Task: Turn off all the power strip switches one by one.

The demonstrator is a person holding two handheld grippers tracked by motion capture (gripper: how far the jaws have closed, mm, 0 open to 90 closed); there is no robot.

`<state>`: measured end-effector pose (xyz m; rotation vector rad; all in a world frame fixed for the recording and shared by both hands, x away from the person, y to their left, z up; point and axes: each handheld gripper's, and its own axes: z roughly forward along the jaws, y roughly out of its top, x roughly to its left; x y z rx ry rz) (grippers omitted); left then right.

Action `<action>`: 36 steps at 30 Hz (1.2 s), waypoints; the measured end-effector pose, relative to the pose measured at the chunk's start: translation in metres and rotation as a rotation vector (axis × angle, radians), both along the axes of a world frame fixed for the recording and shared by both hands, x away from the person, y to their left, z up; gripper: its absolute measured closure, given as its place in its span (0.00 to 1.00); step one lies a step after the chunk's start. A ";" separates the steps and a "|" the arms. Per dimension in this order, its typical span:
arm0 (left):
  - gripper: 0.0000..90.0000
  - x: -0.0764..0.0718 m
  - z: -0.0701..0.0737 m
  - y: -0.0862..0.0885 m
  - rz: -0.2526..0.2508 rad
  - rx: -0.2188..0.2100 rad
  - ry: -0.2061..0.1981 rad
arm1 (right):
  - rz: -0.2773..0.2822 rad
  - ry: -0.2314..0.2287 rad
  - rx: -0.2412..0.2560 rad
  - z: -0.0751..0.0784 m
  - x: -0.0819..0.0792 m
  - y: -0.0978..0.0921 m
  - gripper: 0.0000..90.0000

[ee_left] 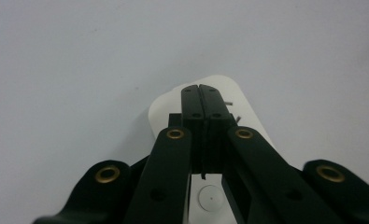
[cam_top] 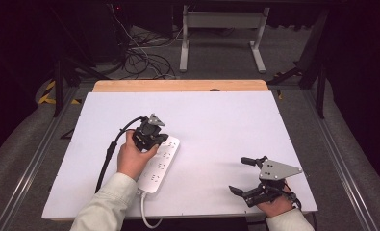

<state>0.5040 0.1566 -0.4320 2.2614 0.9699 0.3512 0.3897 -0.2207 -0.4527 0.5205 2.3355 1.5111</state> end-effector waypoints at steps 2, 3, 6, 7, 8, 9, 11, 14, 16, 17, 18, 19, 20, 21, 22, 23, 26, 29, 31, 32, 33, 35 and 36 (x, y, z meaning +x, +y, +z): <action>1.00 0.002 -0.003 0.000 0.004 -0.001 -0.001 | -0.001 0.000 0.001 0.000 0.000 0.000 0.04; 1.00 0.002 -0.004 -0.001 0.004 0.003 0.000 | -0.002 0.001 0.000 0.000 0.000 0.000 0.04; 1.00 0.004 -0.009 -0.001 0.009 0.010 0.006 | 0.000 0.001 -0.002 0.000 0.000 0.000 0.04; 1.00 0.005 -0.010 -0.001 0.014 0.009 0.008 | 0.000 0.001 -0.002 0.000 0.000 0.001 0.04; 1.00 0.006 -0.011 -0.001 0.017 0.012 0.010 | 0.000 0.001 -0.002 0.000 0.000 0.000 0.04; 1.00 0.006 -0.012 0.000 0.021 0.015 0.011 | -0.001 0.001 -0.001 0.000 0.000 0.000 0.04; 1.00 0.007 -0.013 0.001 0.025 0.021 0.011 | -0.002 0.001 -0.001 0.000 0.000 0.000 0.04; 1.00 0.008 -0.015 0.002 0.029 0.013 0.019 | 0.000 0.001 -0.003 0.000 0.000 0.000 0.04; 1.00 0.006 -0.015 0.002 0.025 0.019 0.020 | -0.001 0.002 -0.003 0.000 0.000 0.000 0.04; 1.00 0.006 -0.015 0.001 0.023 0.021 0.018 | -0.001 0.002 -0.002 0.000 0.000 0.000 0.04; 1.00 0.006 -0.015 0.001 0.018 0.028 0.015 | -0.001 0.002 -0.003 0.000 0.000 0.000 0.04; 1.00 0.005 -0.015 0.000 0.019 0.031 0.016 | 0.000 0.002 -0.003 0.000 0.000 0.001 0.04; 1.00 0.005 -0.016 0.000 0.020 0.040 0.009 | 0.000 0.002 -0.004 0.000 0.000 0.001 0.04; 1.00 0.005 -0.016 -0.001 0.021 0.041 0.009 | 0.000 0.002 -0.005 0.000 0.000 0.001 0.04; 1.00 0.005 -0.017 -0.001 0.022 0.043 0.008 | 0.000 0.002 -0.005 0.000 0.000 0.001 0.04; 1.00 0.004 -0.017 -0.001 0.024 0.045 0.006 | 0.000 0.002 -0.005 0.000 0.000 0.001 0.04; 1.00 0.004 -0.018 -0.002 0.025 0.044 0.002 | 0.000 0.002 -0.005 0.000 0.000 0.001 0.04; 1.00 0.004 -0.018 -0.001 0.025 0.037 0.004 | -0.002 0.002 -0.006 -0.001 0.000 0.001 0.04; 1.00 0.005 -0.018 -0.001 0.023 0.037 0.009 | -0.002 0.002 -0.005 -0.001 0.000 0.001 0.04; 1.00 0.004 -0.018 -0.001 0.023 0.041 0.005 | -0.002 0.002 -0.005 0.000 0.000 0.001 0.04; 1.00 0.004 -0.018 -0.002 0.023 0.048 0.001 | -0.002 0.002 -0.005 0.000 0.000 0.001 0.04; 1.00 0.002 -0.018 -0.003 0.026 0.056 -0.010 | -0.002 0.002 -0.006 0.000 0.000 0.001 0.04; 1.00 0.001 -0.019 -0.004 0.026 0.061 -0.016 | -0.001 0.001 -0.006 0.000 0.000 0.001 0.04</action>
